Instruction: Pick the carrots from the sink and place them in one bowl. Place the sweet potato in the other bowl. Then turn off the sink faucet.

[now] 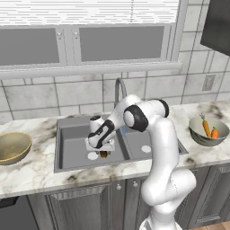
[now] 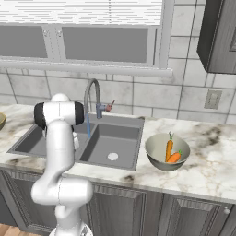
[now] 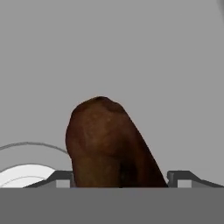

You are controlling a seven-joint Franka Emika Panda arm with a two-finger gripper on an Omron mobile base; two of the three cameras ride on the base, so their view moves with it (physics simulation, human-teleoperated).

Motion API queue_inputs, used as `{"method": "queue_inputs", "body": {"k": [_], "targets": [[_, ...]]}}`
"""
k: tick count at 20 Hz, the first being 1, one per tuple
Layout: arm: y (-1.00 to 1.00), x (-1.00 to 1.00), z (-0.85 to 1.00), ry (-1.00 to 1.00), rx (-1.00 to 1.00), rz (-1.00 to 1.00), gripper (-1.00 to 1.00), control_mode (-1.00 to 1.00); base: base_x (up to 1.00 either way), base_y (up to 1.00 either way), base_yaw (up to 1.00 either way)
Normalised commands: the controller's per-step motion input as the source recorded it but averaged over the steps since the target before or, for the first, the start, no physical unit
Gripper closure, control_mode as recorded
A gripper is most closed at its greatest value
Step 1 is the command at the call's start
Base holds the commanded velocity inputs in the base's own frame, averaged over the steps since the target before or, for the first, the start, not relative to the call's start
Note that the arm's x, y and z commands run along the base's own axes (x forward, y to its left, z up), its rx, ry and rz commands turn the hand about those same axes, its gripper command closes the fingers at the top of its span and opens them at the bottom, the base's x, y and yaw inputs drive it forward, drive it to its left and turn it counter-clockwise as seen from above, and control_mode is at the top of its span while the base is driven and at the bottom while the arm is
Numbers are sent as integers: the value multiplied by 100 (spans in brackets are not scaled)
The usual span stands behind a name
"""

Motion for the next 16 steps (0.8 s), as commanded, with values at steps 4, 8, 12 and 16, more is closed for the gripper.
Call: {"method": "queue_inputs", "body": {"k": [4, 8, 12, 16], "targets": [[0, 6, -34, -6, 0, 0, 100, -100, 0, 0, 0], [-1, -4, 19, -1, 0, 0, 100, -100, 0, 0, 0], [-4, -29, 84, -9, 0, 0, 100, -100, 0, 0, 0], [-5, -30, 100, -11, 0, 0, 100, -100, 0, 0, 0]]}}
